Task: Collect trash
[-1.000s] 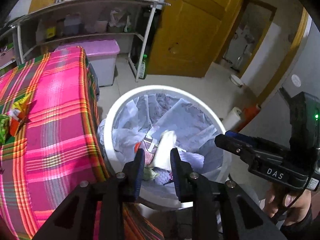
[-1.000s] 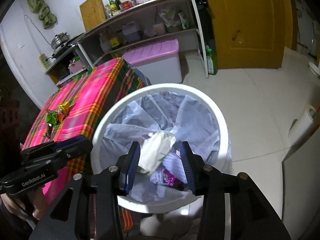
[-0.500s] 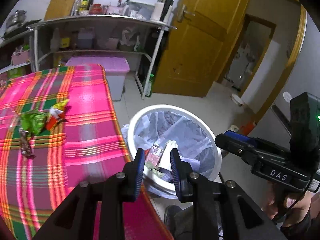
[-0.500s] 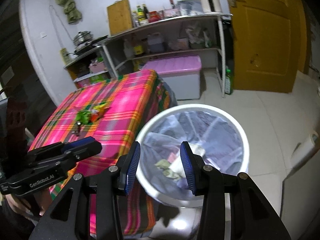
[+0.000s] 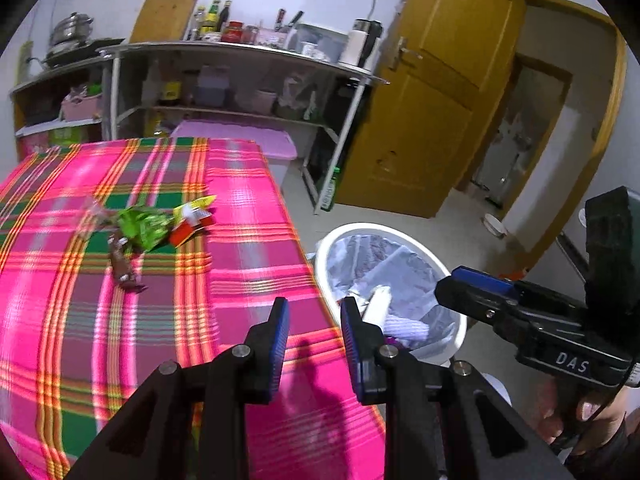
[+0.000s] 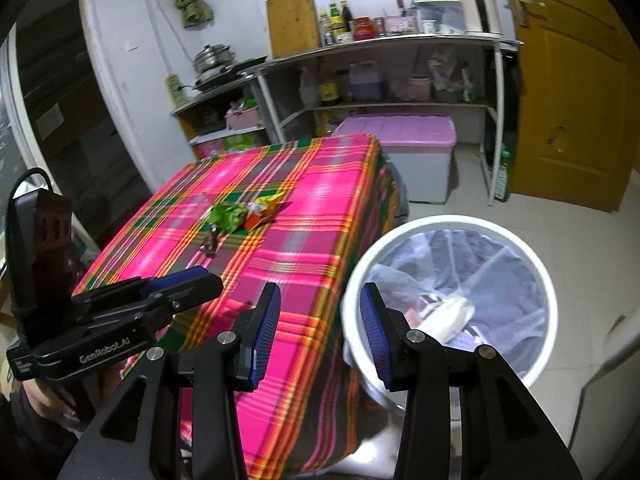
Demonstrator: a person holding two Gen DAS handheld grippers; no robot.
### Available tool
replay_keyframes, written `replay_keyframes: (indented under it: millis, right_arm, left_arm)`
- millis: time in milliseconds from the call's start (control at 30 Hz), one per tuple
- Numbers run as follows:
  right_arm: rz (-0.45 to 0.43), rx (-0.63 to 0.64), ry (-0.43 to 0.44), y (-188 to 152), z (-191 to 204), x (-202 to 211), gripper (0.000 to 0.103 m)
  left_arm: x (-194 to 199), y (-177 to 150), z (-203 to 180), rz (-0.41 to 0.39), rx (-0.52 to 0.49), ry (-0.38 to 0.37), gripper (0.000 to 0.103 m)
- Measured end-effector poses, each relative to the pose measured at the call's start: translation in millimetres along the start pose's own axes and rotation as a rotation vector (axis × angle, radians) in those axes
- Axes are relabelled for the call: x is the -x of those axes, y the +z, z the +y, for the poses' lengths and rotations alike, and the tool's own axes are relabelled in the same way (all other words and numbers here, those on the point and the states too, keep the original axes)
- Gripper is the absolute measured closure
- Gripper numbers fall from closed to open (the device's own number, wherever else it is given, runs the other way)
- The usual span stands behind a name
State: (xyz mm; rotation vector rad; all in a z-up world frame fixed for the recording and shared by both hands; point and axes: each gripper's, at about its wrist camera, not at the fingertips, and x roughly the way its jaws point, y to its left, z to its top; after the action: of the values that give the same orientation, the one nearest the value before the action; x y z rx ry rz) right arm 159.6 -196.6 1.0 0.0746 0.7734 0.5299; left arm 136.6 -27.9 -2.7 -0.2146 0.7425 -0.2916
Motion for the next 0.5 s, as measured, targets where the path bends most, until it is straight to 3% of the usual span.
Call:
replay_keyframes:
  millis: [500]
  right_arm:
    - [0.040,0.041,0.073,9,21,-32,0.060]
  left_arm:
    - [16,-10,56,-0.020,0.097,0.139,0.077]
